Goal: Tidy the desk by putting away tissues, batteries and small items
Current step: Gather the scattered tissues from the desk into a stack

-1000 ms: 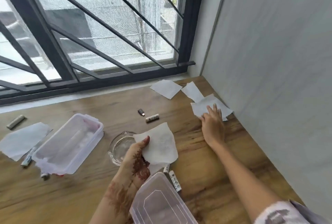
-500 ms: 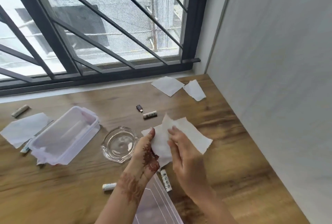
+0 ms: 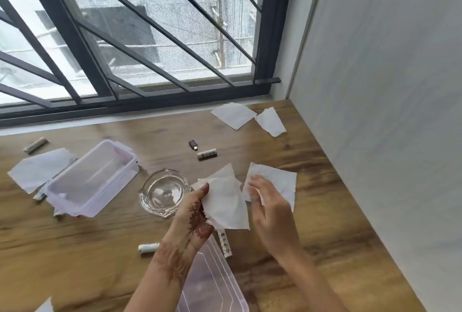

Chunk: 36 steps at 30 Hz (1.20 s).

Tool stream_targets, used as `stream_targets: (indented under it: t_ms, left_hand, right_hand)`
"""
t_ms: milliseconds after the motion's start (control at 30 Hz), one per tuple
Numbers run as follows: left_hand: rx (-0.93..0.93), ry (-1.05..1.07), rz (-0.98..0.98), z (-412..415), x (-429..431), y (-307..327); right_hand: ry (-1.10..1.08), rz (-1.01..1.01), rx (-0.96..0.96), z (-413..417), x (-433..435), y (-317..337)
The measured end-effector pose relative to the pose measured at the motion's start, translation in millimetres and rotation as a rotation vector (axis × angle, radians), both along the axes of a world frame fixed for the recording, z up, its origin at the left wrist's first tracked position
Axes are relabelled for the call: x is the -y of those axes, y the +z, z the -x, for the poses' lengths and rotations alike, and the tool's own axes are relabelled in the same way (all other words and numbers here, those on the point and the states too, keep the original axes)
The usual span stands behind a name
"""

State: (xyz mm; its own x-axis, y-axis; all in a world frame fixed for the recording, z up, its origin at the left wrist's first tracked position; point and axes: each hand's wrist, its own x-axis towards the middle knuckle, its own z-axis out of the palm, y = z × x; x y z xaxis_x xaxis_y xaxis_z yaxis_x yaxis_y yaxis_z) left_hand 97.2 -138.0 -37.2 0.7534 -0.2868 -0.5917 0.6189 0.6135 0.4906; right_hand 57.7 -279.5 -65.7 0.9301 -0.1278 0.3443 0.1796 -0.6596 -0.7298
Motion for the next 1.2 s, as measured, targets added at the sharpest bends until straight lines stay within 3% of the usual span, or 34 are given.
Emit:
stream_targets:
  t_ms: [200,367,533,667,800,967,1100,1200]
  left_hand:
    - [0.007,0.031,0.012,0,-7,-1]
    - [-0.008,0.066,-0.003,0,-10,-1]
    - [-0.015,0.079,0.002,2,-12,3]
    - [-0.03,0.082,0.03,1,-11,3]
    - [0.0,0.049,0.123,1,-4,9]
    - [0.038,-0.023,0.22,2,-2,17]
    - [0.054,-0.062,0.218,2,-5,18]
    - [0.02,-0.039,0.124,0,-1,18]
  right_hand:
    - [-0.024,0.272,-0.222,-17,29,-32]
    - [-0.059,0.341,-0.116,-18,25,-44]
    - [-0.226,-0.366,-0.12,-18,26,-8]
    - [-0.036,-0.589,-0.072,-13,15,23]
    - [0.212,-0.256,0.111,-7,-3,22]
    - [0.39,0.137,0.074,-3,-16,4]
    - [0.427,0.188,0.053,-4,-18,5]
    - [0.426,0.053,0.007,-10,-15,13]
